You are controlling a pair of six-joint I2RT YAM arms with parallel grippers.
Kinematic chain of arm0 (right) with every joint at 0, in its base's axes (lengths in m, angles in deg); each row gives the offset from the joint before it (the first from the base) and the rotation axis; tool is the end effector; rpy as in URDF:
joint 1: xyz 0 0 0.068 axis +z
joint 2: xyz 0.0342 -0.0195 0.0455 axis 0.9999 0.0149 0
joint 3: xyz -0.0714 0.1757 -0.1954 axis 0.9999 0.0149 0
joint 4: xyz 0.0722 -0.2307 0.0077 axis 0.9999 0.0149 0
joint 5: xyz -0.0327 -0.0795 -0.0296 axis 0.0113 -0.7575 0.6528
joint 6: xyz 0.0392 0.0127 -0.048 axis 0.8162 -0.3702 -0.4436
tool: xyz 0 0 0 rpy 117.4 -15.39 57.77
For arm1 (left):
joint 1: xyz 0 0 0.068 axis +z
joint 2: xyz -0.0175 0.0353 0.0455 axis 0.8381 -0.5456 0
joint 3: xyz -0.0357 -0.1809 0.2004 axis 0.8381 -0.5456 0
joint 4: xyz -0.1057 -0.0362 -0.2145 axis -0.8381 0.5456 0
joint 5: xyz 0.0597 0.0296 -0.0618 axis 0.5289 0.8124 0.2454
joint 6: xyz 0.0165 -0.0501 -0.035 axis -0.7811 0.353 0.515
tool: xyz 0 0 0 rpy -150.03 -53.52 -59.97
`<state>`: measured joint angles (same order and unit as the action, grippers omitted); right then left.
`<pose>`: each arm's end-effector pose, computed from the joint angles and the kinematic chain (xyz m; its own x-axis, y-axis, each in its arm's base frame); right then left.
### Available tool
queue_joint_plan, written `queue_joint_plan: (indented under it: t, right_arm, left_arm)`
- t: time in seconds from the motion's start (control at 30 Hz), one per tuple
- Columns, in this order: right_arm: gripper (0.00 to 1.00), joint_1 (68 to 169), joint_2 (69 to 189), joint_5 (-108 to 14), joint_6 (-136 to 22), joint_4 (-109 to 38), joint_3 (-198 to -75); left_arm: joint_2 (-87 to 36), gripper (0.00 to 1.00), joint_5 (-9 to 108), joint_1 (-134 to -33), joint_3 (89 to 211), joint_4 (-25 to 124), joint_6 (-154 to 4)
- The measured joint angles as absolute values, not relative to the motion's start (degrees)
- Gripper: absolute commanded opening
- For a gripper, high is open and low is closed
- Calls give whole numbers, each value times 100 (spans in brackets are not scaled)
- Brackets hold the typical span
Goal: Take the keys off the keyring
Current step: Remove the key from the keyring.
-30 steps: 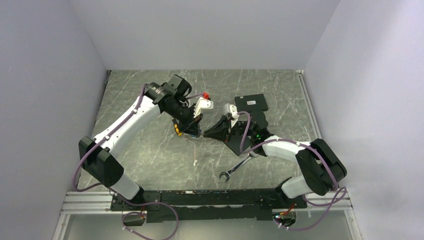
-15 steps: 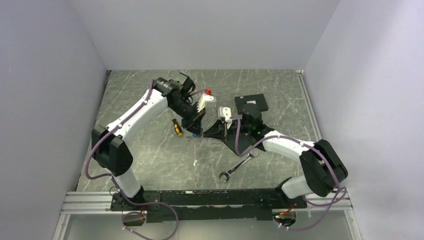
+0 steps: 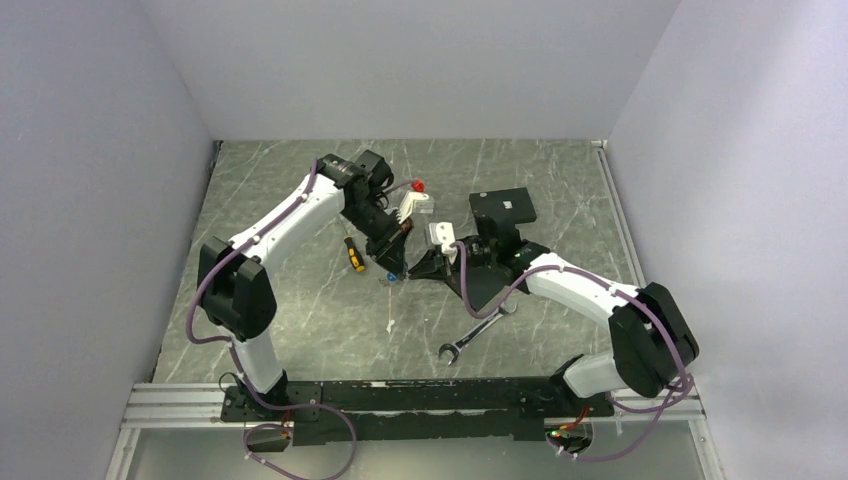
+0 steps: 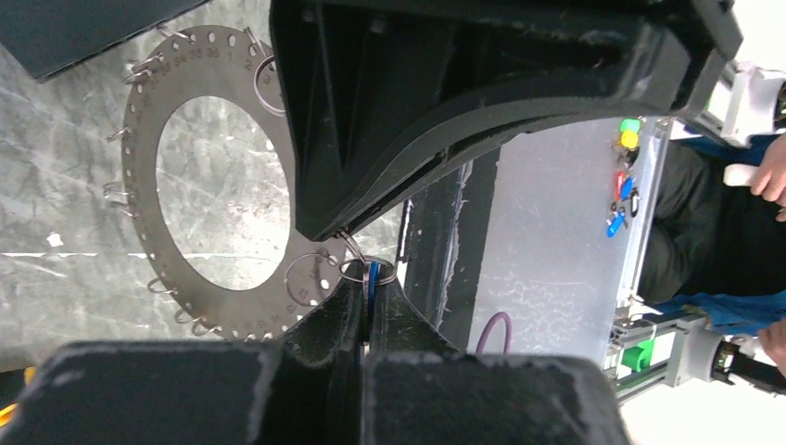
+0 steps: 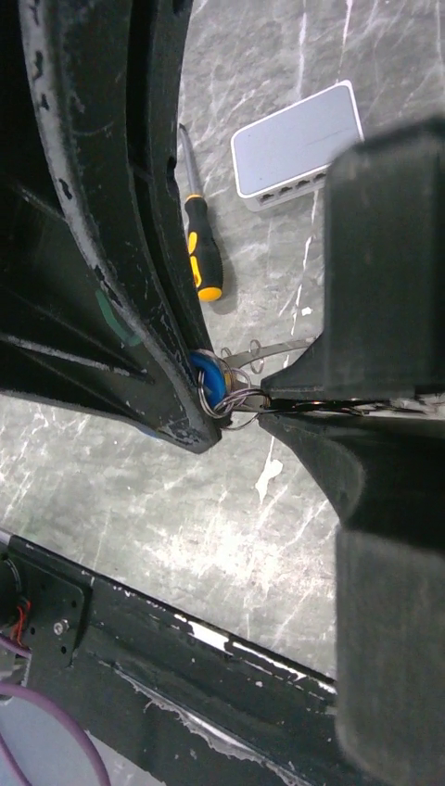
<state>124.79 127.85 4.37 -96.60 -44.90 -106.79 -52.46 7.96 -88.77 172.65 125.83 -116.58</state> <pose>0.2058 0.1986 0.2542 0.2079 -0.1973 -0.9581 -0.9715 -0.1554 -0.1788 0.2522 -0.2003 0.2989 -0.5063 0.6956 -0.5097 0.7998 0.1579 -0.5791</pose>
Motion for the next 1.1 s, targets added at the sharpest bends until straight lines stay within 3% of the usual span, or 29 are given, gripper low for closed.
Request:
queue_joint_plan:
  t: [0.23,0.33,0.53,0.8,1.1]
  right_arm:
    - [59,12428,12765,166,-9572,-4223,-10838]
    - [68,12253,12750,48,-9356,-4226,-10838]
    - [67,11805,12566,-223,-8877,-4177,-10897]
    - [55,11628,12319,-40,-7828,-3882,-11068]
    - [46,11646,12297,275,-7273,-3065,-11090]
  left_arm:
    - [-5193,0,350,-8829,16850,12235,-10939]
    - [-5106,0,223,-8779,16448,11953,-10451]
    - [-4822,0,0,-8650,15772,11295,-9345]
    - [-4492,0,-258,-8425,14616,9804,-7560]
    - [-4691,0,-1053,-8357,14489,8320,-6121]
